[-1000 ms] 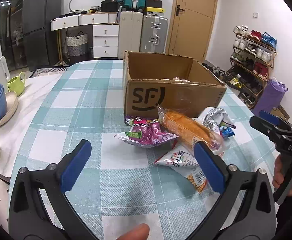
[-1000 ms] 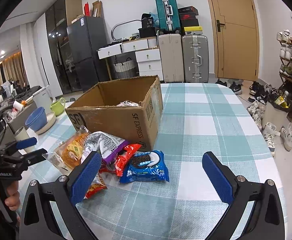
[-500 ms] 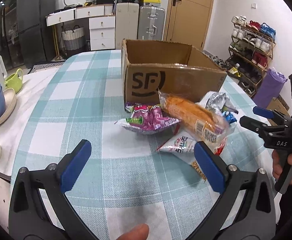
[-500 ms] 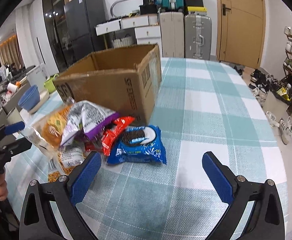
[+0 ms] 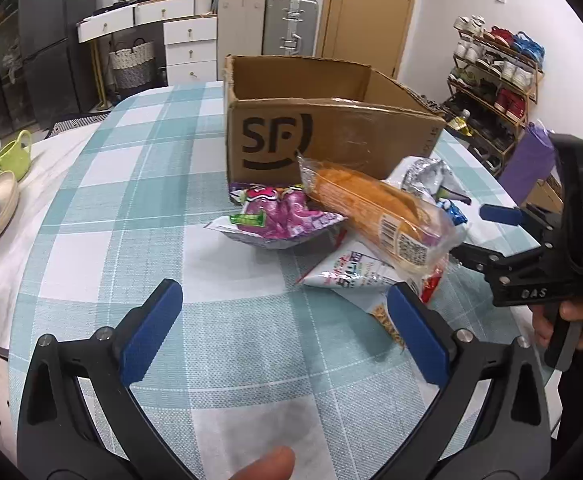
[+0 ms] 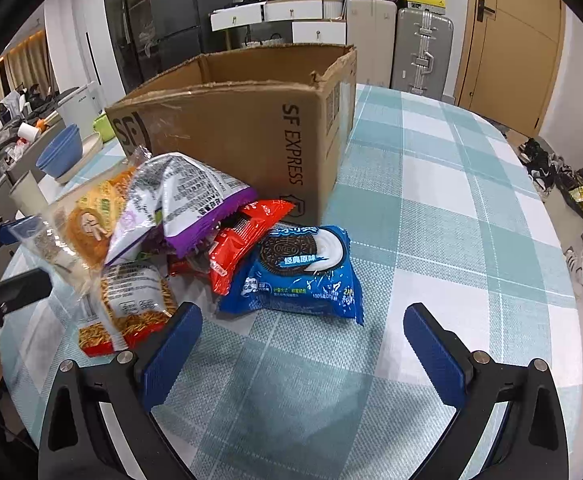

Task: Organize snacks
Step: 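Move both tools back toward the snacks beside the box, then grasp the white chip bag with the left tool while the right tool grasps the blue Oreo pack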

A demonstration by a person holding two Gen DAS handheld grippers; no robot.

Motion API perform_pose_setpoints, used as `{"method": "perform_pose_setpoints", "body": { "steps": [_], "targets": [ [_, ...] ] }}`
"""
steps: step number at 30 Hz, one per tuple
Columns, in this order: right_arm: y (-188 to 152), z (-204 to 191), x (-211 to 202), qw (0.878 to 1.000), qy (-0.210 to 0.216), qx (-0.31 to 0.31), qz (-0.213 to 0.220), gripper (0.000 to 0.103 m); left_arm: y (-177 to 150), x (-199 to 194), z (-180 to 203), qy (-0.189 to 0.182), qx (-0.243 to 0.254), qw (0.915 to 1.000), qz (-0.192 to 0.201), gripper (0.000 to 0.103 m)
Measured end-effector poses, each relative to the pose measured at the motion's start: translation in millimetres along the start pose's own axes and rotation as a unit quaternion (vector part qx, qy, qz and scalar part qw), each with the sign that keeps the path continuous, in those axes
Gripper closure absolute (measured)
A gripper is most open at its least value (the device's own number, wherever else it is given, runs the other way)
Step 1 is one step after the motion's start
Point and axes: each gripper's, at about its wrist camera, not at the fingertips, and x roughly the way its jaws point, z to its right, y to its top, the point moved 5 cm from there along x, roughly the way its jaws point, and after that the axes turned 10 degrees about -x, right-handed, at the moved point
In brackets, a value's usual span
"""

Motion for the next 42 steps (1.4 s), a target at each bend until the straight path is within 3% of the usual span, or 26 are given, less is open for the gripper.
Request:
{"method": "perform_pose_setpoints", "body": {
  "steps": [12, 21, 24, 26, 35, 42],
  "targets": [
    [8.0, 4.2, 15.5, 1.000, 0.000, -0.008, -0.013, 0.001, -11.8, 9.9, 13.9, -0.013, 0.032, 0.9991, -0.024, 0.001],
    [14.3, 10.9, 23.0, 1.000, 0.017, -0.006, -0.009, 0.001, -15.6, 19.7, 18.1, -0.045, 0.028, 0.9977, -0.042, 0.001],
    [15.2, 11.8, 25.0, 0.999, 0.031, -0.008, -0.008, 0.012, -16.7, 21.3, 22.9, -0.056, 0.031, 0.9970, -0.044, 0.001],
    [16.0, 10.4, 23.4, 0.999, 0.032, -0.014, -0.003, 0.028, -17.2, 22.5, 26.0, -0.057, 0.034, 0.9969, -0.042, 0.001],
    [9.3, 3.8, 18.4, 0.999, 0.025, -0.035, 0.003, 0.055, -18.5, 37.0, 38.3, -0.072, 0.031, 0.9952, -0.060, 0.001],
    [-1.7, 2.3, 8.1, 0.999, 0.026, -0.036, 0.008, 0.059, -18.2, 44.8, 50.7, -0.076, 0.037, 0.9942, -0.066, 0.001]
  ]
}}
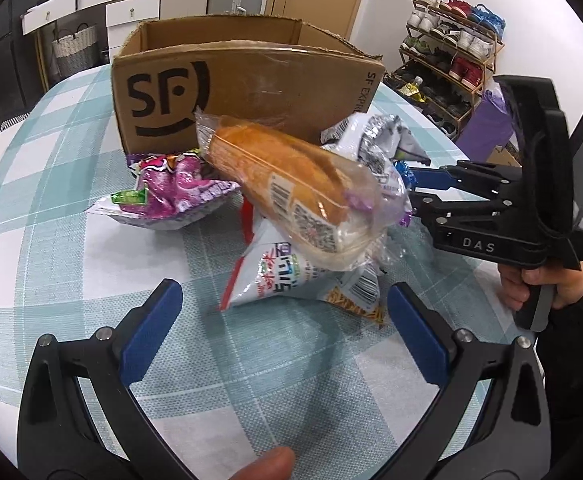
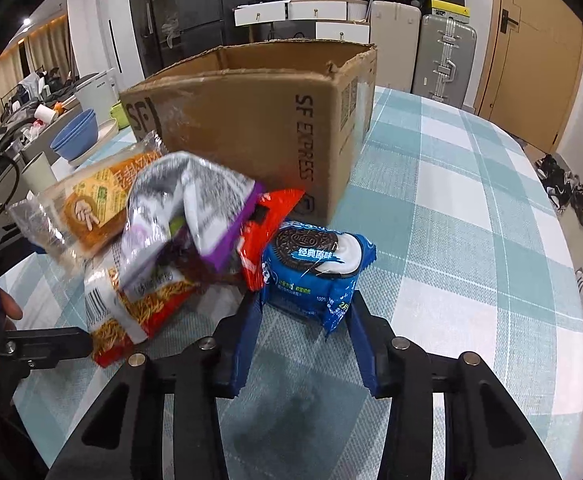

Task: Organize snacks
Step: 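Grasp the white chip bag with the left tool while the right tool grasps the blue Oreo pack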

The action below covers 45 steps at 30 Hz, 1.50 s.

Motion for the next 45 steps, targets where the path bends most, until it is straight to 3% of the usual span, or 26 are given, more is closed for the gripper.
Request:
{"method": "perform_pose_setpoints", "body": {
  "steps": [9, 18, 20, 26, 29, 34, 38, 45],
  "targets": [
    [-11.7, -6.7, -12.4, 1.000, -0.005, -0.001, -0.001, 0.059, 9.6, 18.1, 9.0, -0.004, -0.007, 0.9999, -0.008, 0.001],
    [-34.6, -7.4, -30.2, 1.000, 0.002, 0.010, -0.002, 0.059, 22.5, 31.4, 3.2, 0.025, -0.017, 0.9995, 0.007, 0.001],
    [-35.5, -8.7, -31.1, 1.000, 0.006, 0.008, -0.003, 0.049, 23.5, 33.7, 4.3, 0.021, -0.016, 0.9996, 0.007, 0.001],
    [-32.5, -10.4, -25.7, 1.000, 0.005, 0.014, -0.003, 0.031, 22.4, 39.3, 8.8, -0.006, -0.018, 0.9998, -0.005, 0.019],
    [-29.2, -10.9, -22.4, 1.000, 0.002, 0.022, -0.005, 0.031, 19.6, 40.0, 13.3, -0.011, -0.013, 0.9998, -0.002, 0.026],
    [-25.6, -7.2, -21.8, 0.999, 0.001, 0.041, -0.003, 0.031, 14.9, 37.0, 19.7, -0.015, -0.001, 0.9998, 0.009, 0.034],
    [-24.6, -7.1, -23.1, 0.999, -0.012, 0.037, -0.002, 0.057, 11.5, 31.3, 22.4, -0.022, 0.001, 0.9997, 0.011, 0.037],
    [-20.5, -4.1, -37.6, 0.999, -0.014, 0.034, 0.022, 0.059, 1.8, 23.9, 25.7, -0.034, 0.014, 0.9992, 0.014, 0.039]
  ]
}}
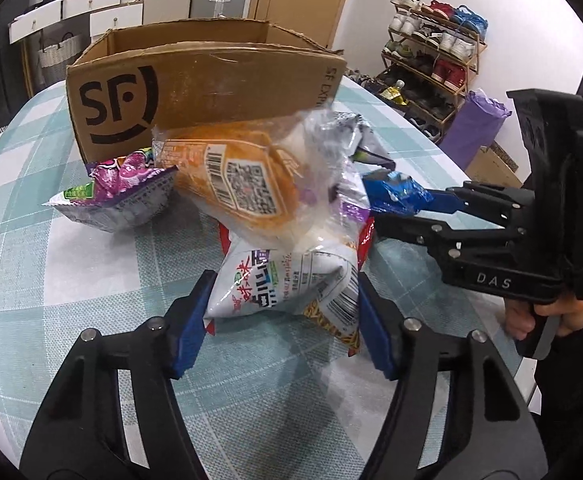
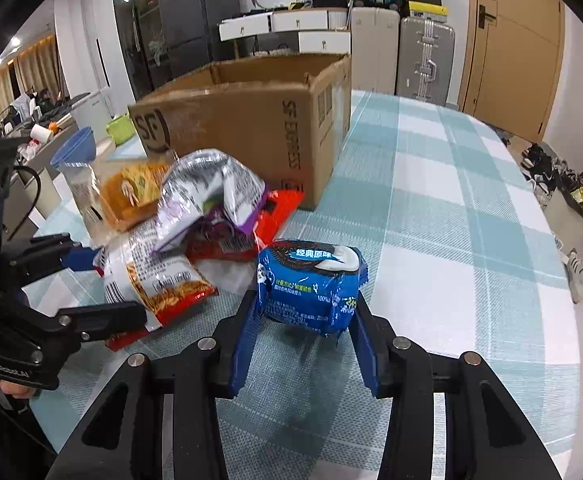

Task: Organize snacks
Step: 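Grasp the white chip bag with the left tool while the right tool grasps the blue Oreo pack, then lift both held packs and carry them over the open box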

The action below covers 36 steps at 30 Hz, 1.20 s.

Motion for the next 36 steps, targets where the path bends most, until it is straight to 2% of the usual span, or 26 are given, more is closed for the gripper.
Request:
{"method": "perform_pose_setpoints", "body": {
  "steps": [21, 30, 36],
  "targets": [
    [18.4, 12.4, -61.8, 0.997, -0.027, 0.007, 0.067, 0.060, -7.5, -33.5, 33.5, -0.044, 0.030, 0.9984, 0.018, 0.039],
    [25.6, 12.3, -91.5, 0.994, -0.034, 0.011, 0.104, 0.060, -15.2, -62.6, 56.2, -0.061, 0.045, 0.9965, 0.035, 0.040],
    [28.4, 11.0, -98.0, 0.993, -0.034, 0.012, 0.112, 0.060, -12.0, -83.1, 58.2, -0.061, 0.041, 0.9961, 0.049, 0.039]
  ]
}}
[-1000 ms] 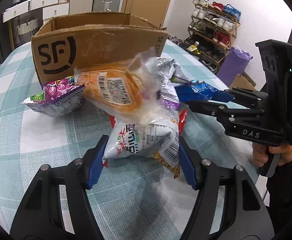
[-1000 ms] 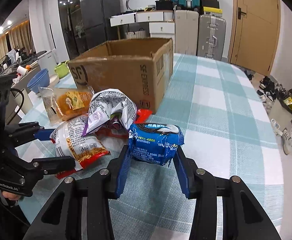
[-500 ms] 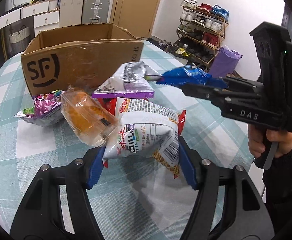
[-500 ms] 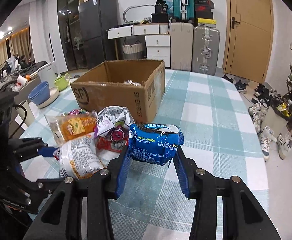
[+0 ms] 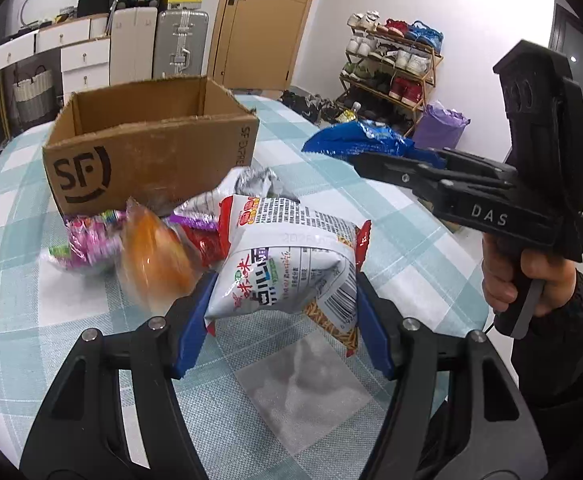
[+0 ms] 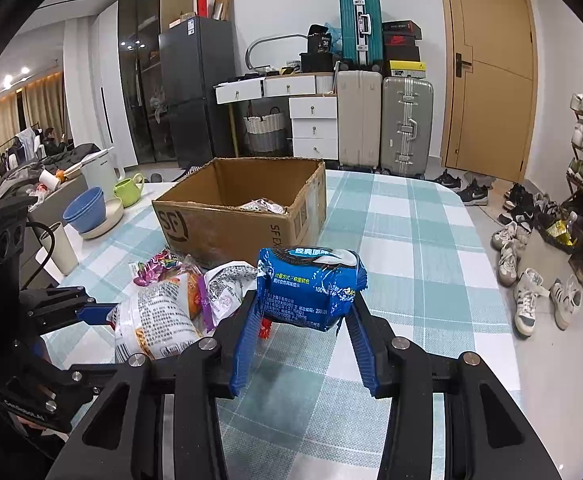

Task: Organize snacks
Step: 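Lift both held packs and carry them over the open box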

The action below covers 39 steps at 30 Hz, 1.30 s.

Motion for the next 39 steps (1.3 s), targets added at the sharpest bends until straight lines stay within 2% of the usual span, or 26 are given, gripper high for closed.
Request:
{"method": "perform_pose_setpoints", "body": {
  "steps": [15, 24, 34, 39],
  "targets": [
    [10.0, -16.3, -8.2, 0.999, 0.013, -0.002, 0.033, 0.060, 22.3, -61.7, -22.6, 0.020, -0.029, 0.9982, 0.049, 0.039],
    [19.5, -28.7, 0.8, 0.999, 0.027, 0.000, 0.043, 0.060, 44.1, -97.3, -46.8, 0.056, -0.053, 0.9931, 0.088, 0.039],
    [49.1, -37.4, 15.5, 0.998, 0.031, -0.010, 0.055, 0.059, 79.0, -111.2, -78.8, 0.105, -0.070, 0.9849, 0.118, 0.039],
    [66.4, -38.8, 23.3, 0.997, 0.026, -0.009, 0.071, 0.060, 100.6, -102.1, -89.6, 0.120, -0.068, 0.9827, 0.124, 0.039]
  ]
}}
